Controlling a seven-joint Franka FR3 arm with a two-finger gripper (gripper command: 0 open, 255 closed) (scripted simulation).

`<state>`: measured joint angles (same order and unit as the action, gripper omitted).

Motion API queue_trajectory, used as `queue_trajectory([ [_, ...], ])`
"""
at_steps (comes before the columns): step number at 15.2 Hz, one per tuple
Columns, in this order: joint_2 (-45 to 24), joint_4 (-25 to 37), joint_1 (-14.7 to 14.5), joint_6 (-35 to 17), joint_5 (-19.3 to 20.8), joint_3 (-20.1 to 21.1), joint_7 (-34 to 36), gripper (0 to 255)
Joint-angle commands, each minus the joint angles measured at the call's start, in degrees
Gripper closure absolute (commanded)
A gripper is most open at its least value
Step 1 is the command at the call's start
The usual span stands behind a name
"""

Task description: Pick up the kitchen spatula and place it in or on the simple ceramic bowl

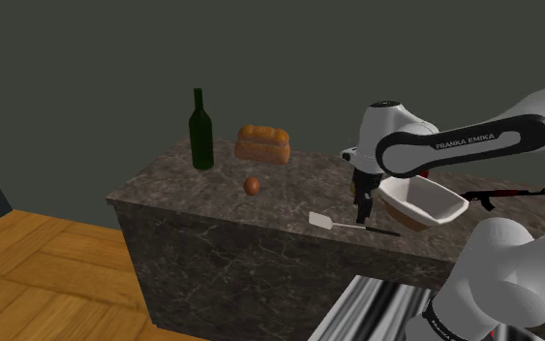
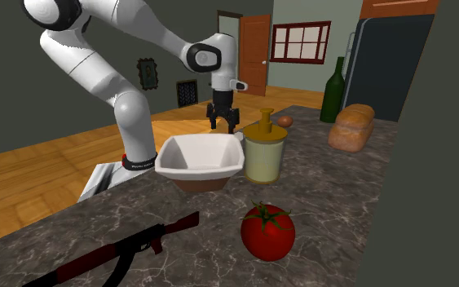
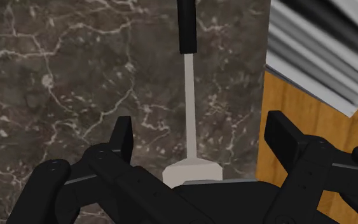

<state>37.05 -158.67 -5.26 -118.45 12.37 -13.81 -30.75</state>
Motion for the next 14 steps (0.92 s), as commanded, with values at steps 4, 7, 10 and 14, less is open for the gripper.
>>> queue_trajectory([
  [4, -2.3, -3.1, 0.0, -5.8, 1.0, -1.3, -1.4, 0],
  [7, -4.3, -4.8, 0.2, -9.5, 1.5, -1.9, -1.3, 0],
  [10, -4.3, -4.8, 0.2, -9.5, 1.5, -1.9, -1.3, 0],
  [14, -4.3, -4.8, 0.2, -9.5, 1.5, -1.9, -1.3, 0],
])
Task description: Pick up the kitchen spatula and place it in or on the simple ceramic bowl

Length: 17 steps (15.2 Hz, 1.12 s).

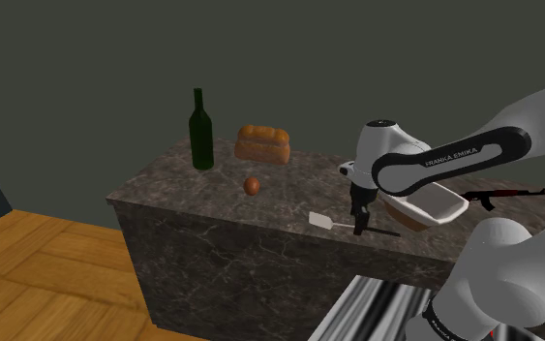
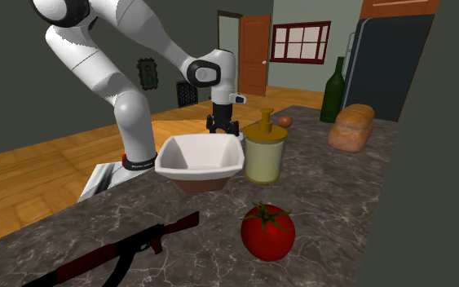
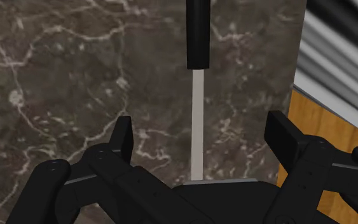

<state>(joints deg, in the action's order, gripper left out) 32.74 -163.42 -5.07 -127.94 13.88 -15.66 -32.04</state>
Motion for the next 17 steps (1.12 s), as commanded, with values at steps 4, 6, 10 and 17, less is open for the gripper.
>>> queue_trajectory([
  [4, 0.0, 0.0, 0.0, 0.0, 0.0, 0.0, 0.0, 255],
  [6, 0.0, 0.0, 0.0, 0.0, 0.0, 0.0, 0.0, 255],
  [10, 0.0, 0.0, 0.0, 0.0, 0.0, 0.0, 0.0, 255],
  [17, 3.6, 2.7, -0.1, 6.3, -0.7, 0.9, -0.3, 255],
])
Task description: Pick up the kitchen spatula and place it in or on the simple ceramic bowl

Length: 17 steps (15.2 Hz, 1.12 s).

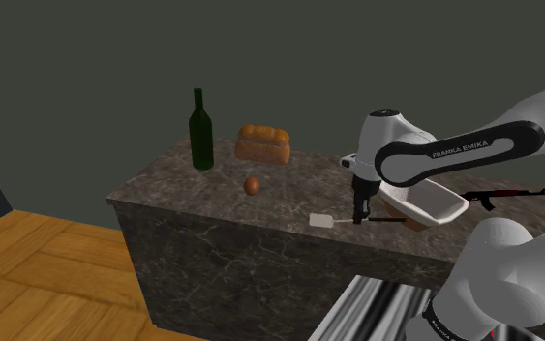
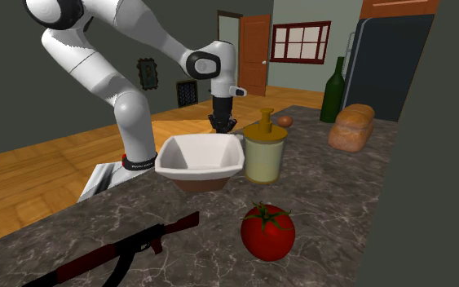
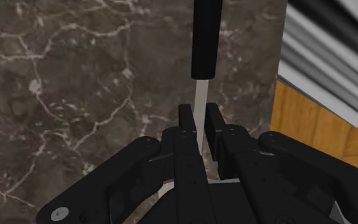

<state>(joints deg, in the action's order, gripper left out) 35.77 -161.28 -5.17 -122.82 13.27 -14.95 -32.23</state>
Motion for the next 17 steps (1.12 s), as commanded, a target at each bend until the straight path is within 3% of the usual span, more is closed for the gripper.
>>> queue_trajectory([
  [1, 1.1, 1.0, 0.0, 2.1, -0.3, 0.3, -0.1, 255],
  [17, 6.1, 10.5, -0.6, 16.6, -2.2, 2.3, -0.8, 255],
])
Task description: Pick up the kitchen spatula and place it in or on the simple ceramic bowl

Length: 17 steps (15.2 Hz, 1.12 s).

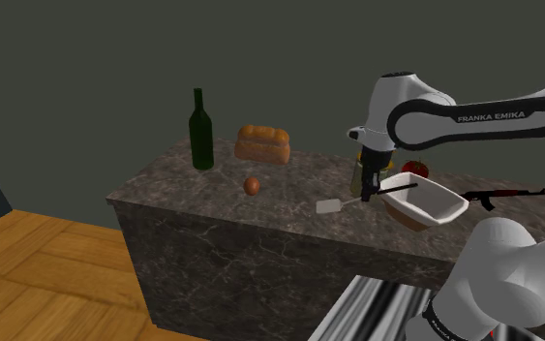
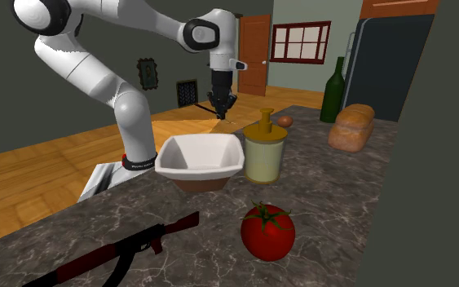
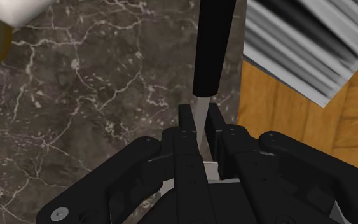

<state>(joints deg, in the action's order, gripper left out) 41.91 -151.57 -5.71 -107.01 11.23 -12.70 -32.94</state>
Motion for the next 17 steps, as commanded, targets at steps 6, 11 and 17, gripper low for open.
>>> queue_trajectory([
  [6, 0.6, 5.0, -0.3, 5.6, -0.7, 0.8, -0.3, 255],
  [11, 0.7, 8.5, -0.5, 9.2, -1.2, 1.2, -0.5, 255],
  [17, 6.0, 7.2, 3.9, 12.2, 4.5, -5.0, -8.3, 255],
])
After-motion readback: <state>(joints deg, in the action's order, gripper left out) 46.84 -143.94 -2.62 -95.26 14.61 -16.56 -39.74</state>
